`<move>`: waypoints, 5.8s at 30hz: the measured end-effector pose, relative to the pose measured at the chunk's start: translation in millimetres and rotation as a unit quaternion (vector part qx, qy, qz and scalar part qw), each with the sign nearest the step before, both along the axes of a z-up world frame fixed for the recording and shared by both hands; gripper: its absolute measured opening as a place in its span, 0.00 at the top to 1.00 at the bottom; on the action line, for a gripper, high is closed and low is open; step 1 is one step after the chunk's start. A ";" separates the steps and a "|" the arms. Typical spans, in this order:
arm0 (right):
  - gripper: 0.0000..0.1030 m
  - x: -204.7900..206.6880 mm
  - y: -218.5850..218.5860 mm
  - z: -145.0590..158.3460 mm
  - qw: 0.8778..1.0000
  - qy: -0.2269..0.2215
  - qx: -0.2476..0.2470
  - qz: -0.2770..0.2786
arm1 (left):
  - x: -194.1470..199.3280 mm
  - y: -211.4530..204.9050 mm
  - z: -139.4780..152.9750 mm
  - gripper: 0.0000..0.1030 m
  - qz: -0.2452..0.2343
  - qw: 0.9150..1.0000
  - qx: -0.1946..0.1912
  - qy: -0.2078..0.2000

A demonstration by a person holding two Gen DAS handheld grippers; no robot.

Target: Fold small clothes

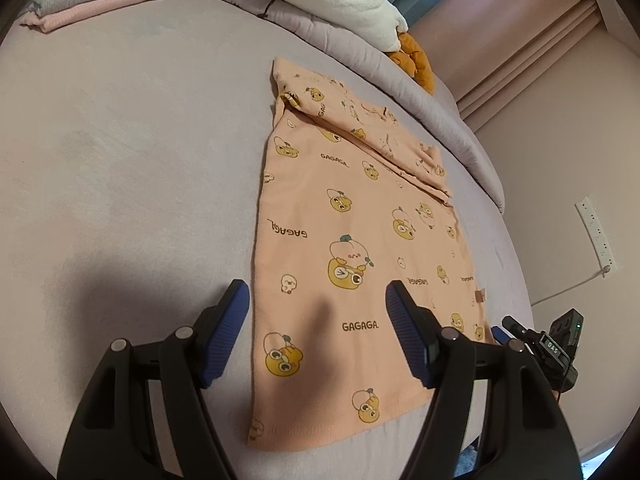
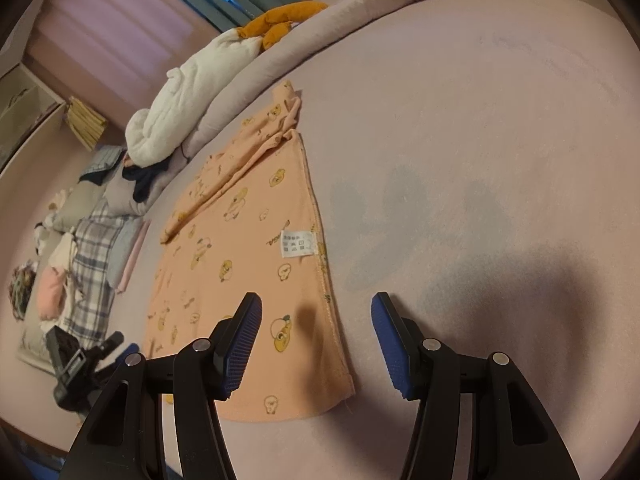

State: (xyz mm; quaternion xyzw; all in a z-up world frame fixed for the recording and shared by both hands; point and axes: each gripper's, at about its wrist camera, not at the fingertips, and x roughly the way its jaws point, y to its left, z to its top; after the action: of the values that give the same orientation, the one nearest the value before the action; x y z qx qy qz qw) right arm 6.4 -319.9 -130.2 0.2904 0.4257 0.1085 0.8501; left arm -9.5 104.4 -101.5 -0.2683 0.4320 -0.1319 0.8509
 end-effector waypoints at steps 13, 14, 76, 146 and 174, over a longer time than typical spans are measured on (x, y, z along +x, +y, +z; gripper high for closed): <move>0.45 13.7 3.0 -8.2 0.999 0.010 0.008 0.030 | 29.2 -3.1 -18.2 0.32 -0.025 0.999 -0.026 0.017; 0.45 15.7 3.2 -8.3 0.999 0.012 0.012 0.034 | 30.7 -3.3 -18.9 0.32 -0.026 0.999 -0.029 0.017; 0.93 19.6 19.0 -28.7 0.988 0.029 0.097 0.117 | -8.6 -26.1 -30.1 0.96 -0.061 0.996 -0.041 0.052; 0.37 327.8 28.8 -3.6 0.969 0.057 0.226 -0.080 | 323.2 75.1 -4.2 0.96 0.155 0.973 -0.168 0.024; 0.52 173.9 42.1 30.7 0.991 -0.008 -0.086 0.105 | 205.1 29.2 -17.8 0.90 -0.044 0.997 -0.048 0.031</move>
State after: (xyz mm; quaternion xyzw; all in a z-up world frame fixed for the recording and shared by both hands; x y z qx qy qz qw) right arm 180.3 -277.8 -99.5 0.1689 0.4549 0.1624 0.8591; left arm 195.6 133.6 -119.3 -0.2937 0.4631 -0.1817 0.8162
